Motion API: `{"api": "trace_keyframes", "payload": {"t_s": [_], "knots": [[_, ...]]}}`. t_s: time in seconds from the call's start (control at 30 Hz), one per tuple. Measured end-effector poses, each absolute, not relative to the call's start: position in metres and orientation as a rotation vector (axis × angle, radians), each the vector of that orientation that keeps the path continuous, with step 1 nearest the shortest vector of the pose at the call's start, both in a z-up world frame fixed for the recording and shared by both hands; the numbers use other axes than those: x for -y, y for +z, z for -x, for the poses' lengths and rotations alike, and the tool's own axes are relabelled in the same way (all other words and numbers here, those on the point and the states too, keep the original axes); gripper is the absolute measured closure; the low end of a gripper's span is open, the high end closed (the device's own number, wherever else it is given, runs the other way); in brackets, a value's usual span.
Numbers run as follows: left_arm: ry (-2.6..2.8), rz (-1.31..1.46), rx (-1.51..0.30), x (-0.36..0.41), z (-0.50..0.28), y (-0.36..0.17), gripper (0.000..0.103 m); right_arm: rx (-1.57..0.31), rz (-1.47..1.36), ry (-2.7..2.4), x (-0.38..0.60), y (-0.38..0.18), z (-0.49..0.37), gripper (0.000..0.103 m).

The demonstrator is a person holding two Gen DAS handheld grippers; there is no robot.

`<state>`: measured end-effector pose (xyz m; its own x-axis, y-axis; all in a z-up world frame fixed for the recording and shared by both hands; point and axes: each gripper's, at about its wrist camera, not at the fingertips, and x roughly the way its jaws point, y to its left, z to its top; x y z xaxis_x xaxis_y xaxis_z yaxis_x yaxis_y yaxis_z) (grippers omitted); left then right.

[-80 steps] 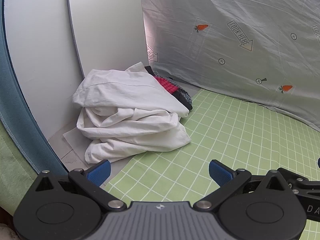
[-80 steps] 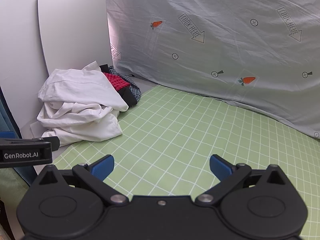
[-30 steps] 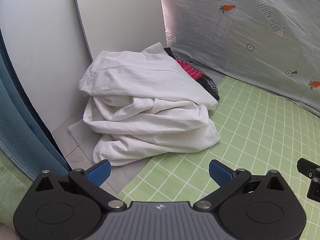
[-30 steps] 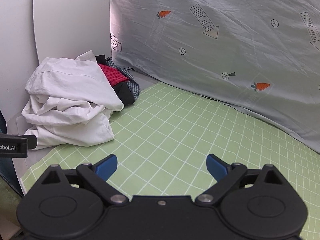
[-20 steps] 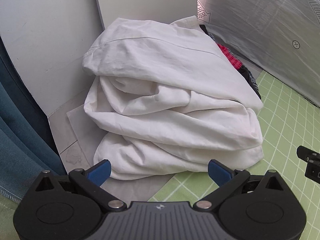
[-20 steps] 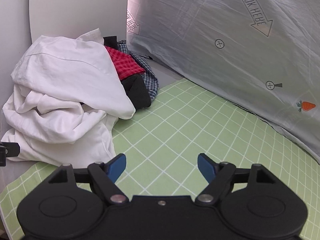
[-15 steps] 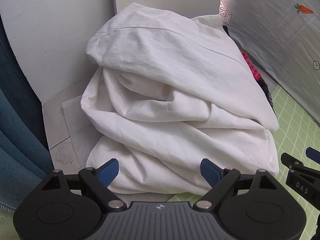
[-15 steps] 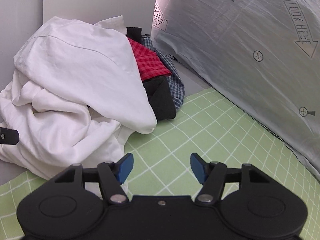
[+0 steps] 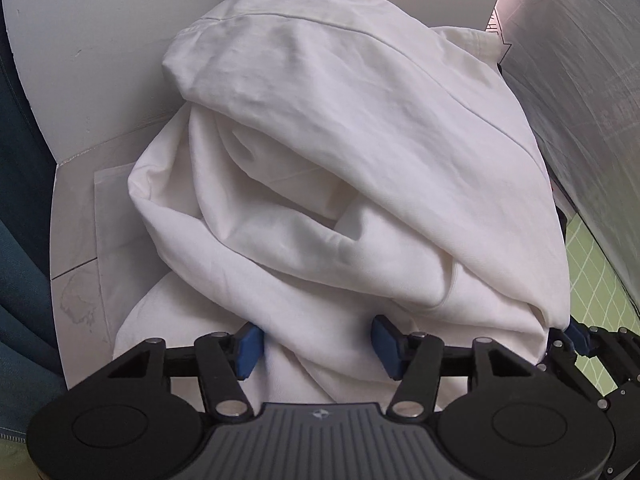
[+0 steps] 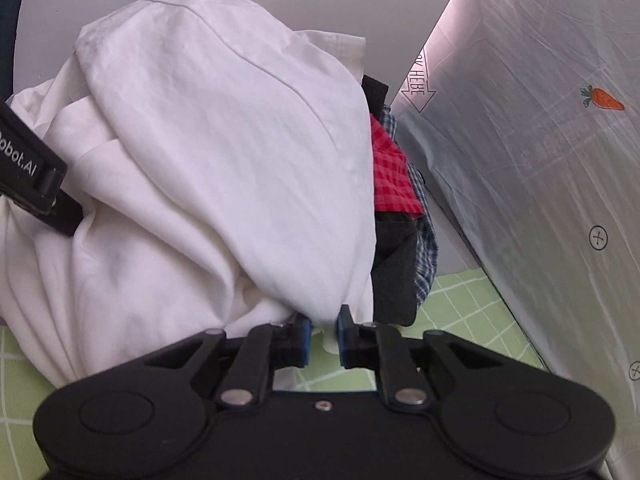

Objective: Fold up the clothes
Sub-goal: 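Reach into the white clothes heap and close both grippers on the fabric, then pull the white trousers out of the heap and lay them on the mat with both grippers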

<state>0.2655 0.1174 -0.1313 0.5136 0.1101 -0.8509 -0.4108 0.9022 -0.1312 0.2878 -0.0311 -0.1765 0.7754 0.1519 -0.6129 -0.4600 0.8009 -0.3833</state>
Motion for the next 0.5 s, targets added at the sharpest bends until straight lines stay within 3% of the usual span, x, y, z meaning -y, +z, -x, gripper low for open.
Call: {"api": "trace_keyframes", "payload": {"t_s": [0.1, 0.2, 0.37, 0.5], "knots": [[0.318, 0.335, -0.968, -0.119, -0.255, -0.127, 0.081, -0.544, 0.511, 0.333, 0.041, -0.168, -0.268, 0.096], [0.323, 0.345, -0.938, -0.117, -0.239, -0.119, 0.092, -0.442, 0.532, 0.324, 0.043, -0.154, -0.239, 0.097], [0.289, 0.256, -0.851, -0.086, -0.195, -0.085, 0.095, -0.255, 0.549, 0.287, 0.061, -0.118, -0.179, 0.098], [0.197, 0.232, -0.829, -0.053, -0.156, -0.062, 0.095, -0.260, 0.473, 0.210, 0.098, -0.100, -0.145, 0.098]]}}
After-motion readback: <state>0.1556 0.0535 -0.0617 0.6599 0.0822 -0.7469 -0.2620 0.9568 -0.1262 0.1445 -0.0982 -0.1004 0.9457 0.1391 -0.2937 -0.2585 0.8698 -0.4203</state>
